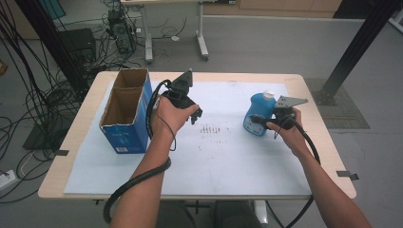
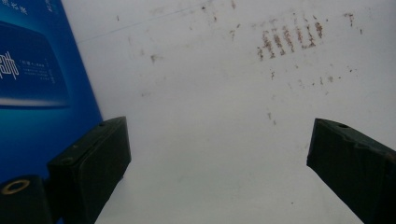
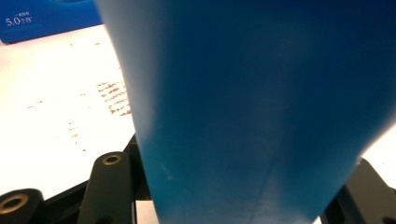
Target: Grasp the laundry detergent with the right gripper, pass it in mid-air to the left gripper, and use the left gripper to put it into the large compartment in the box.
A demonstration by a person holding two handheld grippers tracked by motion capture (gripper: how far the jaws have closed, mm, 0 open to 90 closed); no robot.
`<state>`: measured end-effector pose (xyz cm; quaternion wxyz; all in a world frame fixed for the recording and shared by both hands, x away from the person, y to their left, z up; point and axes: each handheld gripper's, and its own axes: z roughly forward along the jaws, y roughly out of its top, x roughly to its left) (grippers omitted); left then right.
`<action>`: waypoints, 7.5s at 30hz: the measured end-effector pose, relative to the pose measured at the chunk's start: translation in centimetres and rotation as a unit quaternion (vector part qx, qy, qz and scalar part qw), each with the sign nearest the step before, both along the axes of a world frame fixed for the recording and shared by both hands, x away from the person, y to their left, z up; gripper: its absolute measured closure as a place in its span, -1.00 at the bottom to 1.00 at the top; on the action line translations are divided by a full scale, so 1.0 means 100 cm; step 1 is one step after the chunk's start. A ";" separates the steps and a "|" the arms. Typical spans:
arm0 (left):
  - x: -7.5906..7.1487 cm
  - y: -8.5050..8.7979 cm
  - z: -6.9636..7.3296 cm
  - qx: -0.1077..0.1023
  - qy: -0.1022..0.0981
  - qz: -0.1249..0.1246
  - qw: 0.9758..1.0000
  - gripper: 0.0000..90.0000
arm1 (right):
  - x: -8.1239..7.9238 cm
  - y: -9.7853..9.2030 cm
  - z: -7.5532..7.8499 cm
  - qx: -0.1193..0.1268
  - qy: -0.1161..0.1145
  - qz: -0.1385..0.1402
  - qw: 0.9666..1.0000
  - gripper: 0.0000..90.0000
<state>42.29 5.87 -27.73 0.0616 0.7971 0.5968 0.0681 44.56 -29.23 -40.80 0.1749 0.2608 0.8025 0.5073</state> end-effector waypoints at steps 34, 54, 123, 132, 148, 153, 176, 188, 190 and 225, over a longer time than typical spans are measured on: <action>-0.001 0.000 0.005 -0.003 -0.003 -0.005 1.000 -0.86 | 0.000 0.000 0.000 0.000 -0.002 -0.002 1.000 -0.04; -0.003 0.000 0.014 -0.020 -0.002 -0.053 0.998 -0.87 | -0.003 -0.002 0.006 -0.001 0.009 -0.009 1.000 -0.03; -0.001 -0.017 0.154 0.057 -0.002 -0.461 0.886 -0.88 | 0.001 0.161 0.110 -0.027 0.039 0.245 0.968 -0.03; 0.004 -0.021 0.149 0.057 0.014 -0.477 0.877 -0.88 | -0.003 0.183 0.108 -0.034 0.035 0.278 0.959 -0.03; 0.003 -0.027 0.143 0.065 0.028 -0.497 0.865 -0.88 | -0.007 0.199 0.109 -0.027 0.022 0.300 0.953 -0.03; 0.002 -0.028 0.140 0.066 0.034 -0.499 0.863 -0.88 | -0.011 0.200 0.112 -0.021 0.019 0.307 0.951 -0.03; -0.002 -0.037 0.129 0.067 0.052 -0.518 0.851 -0.88 | -0.020 0.206 0.122 -0.014 0.005 0.326 0.945 -0.03; -0.004 -0.038 0.129 0.067 0.049 -0.524 0.848 -0.87 | -0.019 0.206 0.123 -0.014 0.004 0.325 0.946 -0.03; -0.004 -0.038 0.129 0.064 0.049 -0.524 0.848 -0.87 | -0.019 0.206 0.123 -0.014 0.004 0.325 0.946 -0.03; -0.005 -0.039 0.125 0.060 0.052 -0.528 0.845 -0.87 | -0.021 0.207 0.128 -0.012 -0.002 0.324 0.946 -0.03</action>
